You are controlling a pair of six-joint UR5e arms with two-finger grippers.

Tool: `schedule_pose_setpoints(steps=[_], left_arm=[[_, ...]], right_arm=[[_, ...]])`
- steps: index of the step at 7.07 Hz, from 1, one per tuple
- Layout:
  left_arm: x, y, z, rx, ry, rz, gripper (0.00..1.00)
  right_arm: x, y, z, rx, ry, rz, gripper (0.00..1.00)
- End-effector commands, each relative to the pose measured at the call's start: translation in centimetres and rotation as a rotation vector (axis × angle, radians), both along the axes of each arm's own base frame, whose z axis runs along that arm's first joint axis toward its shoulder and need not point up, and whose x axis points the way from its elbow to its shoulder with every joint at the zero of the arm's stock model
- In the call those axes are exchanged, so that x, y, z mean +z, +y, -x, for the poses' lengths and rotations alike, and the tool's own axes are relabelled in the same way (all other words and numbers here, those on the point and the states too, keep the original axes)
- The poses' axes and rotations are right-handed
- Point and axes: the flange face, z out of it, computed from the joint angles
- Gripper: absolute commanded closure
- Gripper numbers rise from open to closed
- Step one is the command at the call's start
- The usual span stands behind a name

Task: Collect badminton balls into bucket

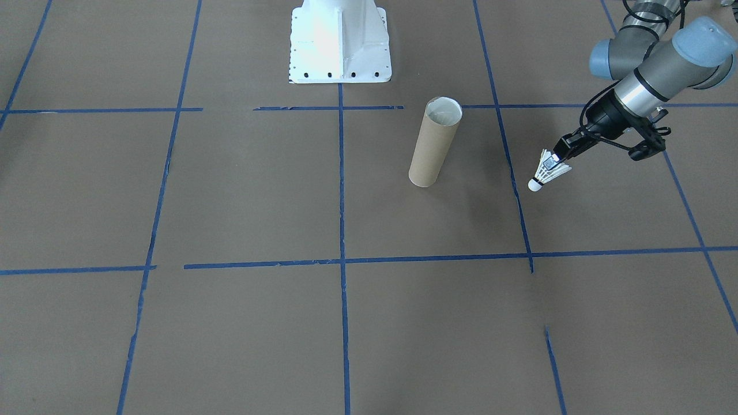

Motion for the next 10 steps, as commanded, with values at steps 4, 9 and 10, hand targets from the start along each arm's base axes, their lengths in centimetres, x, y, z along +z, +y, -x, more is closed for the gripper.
schedule_pose_setpoints(steps=[4,9,10], left_arm=[[-6.7,1.0,0.4,0.109,-0.181,-0.055,1.0],[-19.6,0.0,1.2,0.135,-0.423,-0.079,1.0],[-23.2,-1.3,1.1,0.128,-0.532,-0.065,1.0]], right_arm=[[0.0,0.0,0.0,0.0,0.0,0.0,0.0],[0.0,0.0,0.0,0.0,0.0,0.0,0.0],[0.0,0.0,0.0,0.0,0.0,0.0,0.0]])
